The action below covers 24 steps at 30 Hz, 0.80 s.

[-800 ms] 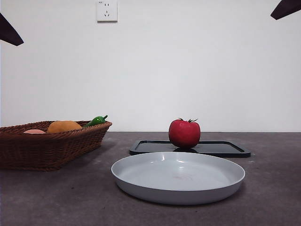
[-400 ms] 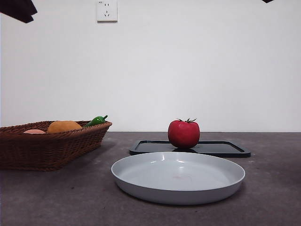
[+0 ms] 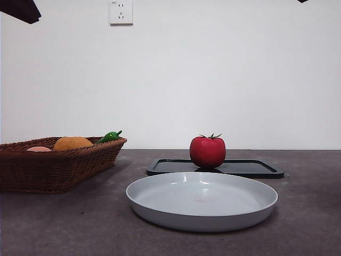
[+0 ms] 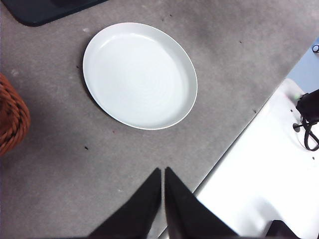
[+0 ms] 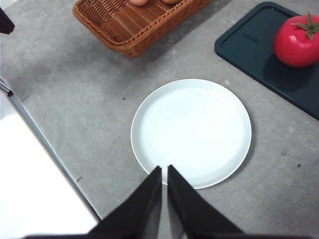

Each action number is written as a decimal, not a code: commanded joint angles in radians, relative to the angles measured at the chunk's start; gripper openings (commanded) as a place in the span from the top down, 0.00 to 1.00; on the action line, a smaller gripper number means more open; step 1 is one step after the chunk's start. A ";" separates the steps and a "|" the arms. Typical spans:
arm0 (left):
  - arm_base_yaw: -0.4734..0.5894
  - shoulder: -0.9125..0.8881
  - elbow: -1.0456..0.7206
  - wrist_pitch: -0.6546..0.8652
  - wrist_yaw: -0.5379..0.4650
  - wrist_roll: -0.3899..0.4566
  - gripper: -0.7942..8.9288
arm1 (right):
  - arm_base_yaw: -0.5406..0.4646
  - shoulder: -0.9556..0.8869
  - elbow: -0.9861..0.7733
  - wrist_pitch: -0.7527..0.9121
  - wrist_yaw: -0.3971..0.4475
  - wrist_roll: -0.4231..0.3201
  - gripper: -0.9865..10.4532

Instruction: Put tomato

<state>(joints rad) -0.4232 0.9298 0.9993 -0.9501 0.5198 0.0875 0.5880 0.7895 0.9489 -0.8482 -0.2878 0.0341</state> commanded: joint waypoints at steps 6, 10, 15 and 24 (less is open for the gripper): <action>-0.004 0.006 0.021 0.006 0.002 0.006 0.91 | 0.007 0.006 0.006 0.010 0.000 0.011 0.91; -0.004 0.006 0.021 0.006 0.002 0.006 0.91 | 0.007 0.006 0.006 0.010 0.000 0.011 0.91; 0.031 -0.033 0.021 0.084 -0.025 0.071 0.91 | 0.007 0.006 0.006 0.010 0.000 0.011 0.91; 0.314 -0.270 -0.096 0.616 -0.129 0.112 0.91 | 0.007 0.006 0.006 0.010 0.000 0.011 0.91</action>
<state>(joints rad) -0.1322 0.6762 0.9222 -0.3908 0.4091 0.1787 0.5880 0.7895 0.9489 -0.8482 -0.2878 0.0341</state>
